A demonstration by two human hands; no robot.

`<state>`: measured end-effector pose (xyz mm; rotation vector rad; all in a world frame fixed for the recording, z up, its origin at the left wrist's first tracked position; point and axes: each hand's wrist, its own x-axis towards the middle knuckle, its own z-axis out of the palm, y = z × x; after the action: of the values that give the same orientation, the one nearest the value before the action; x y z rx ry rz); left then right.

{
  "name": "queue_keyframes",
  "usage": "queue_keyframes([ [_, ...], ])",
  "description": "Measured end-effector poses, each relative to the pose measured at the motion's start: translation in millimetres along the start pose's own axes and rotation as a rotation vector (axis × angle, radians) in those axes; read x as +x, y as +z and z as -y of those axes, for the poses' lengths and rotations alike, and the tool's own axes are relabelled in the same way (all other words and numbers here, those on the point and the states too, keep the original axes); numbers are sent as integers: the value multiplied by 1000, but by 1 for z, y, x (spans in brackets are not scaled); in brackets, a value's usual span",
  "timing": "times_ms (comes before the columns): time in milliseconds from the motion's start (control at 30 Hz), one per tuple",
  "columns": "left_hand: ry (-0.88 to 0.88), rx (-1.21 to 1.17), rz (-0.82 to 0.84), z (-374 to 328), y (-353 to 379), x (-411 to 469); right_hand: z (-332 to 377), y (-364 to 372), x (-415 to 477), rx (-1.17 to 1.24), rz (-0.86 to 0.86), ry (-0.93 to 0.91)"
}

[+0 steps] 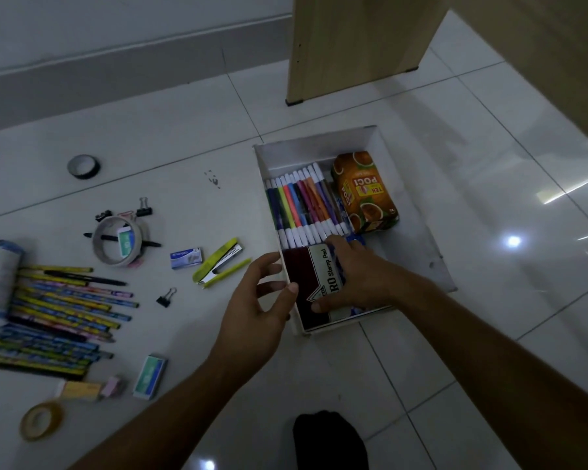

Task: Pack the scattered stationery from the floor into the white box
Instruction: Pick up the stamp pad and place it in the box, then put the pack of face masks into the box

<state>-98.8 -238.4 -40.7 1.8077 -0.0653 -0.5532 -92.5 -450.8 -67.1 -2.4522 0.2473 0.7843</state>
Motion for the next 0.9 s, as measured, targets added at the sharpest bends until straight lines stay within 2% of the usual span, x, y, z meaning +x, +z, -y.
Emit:
queue_keyframes([
  [100, 10, -26, -3, 2, -6, 2, 6, -7, -6, 61, -69, 3],
  [233, -1, -78, -101, 9, -24, 6, 37, -21, -12, 241, -426, -133],
  [333, -3, -107, -197, 12, -48, 8, 85, -28, -9, 308, -556, -278],
  [433, -20, -122, -291, 17, -79, 8, 136, -22, 4, 351, -473, -383],
  [533, -57, -130, -407, 25, -114, 6, 182, -2, 24, 271, -327, -468],
  [700, -146, -109, -722, 49, -179, 1, 250, 42, 64, 92, -155, -602],
  [800, -244, -195, -912, 65, -223, 0, 289, 66, 90, -70, -60, -653],
  [900, -387, -390, -1081, 82, -267, 3, 326, 85, 114, -152, 48, -611],
])
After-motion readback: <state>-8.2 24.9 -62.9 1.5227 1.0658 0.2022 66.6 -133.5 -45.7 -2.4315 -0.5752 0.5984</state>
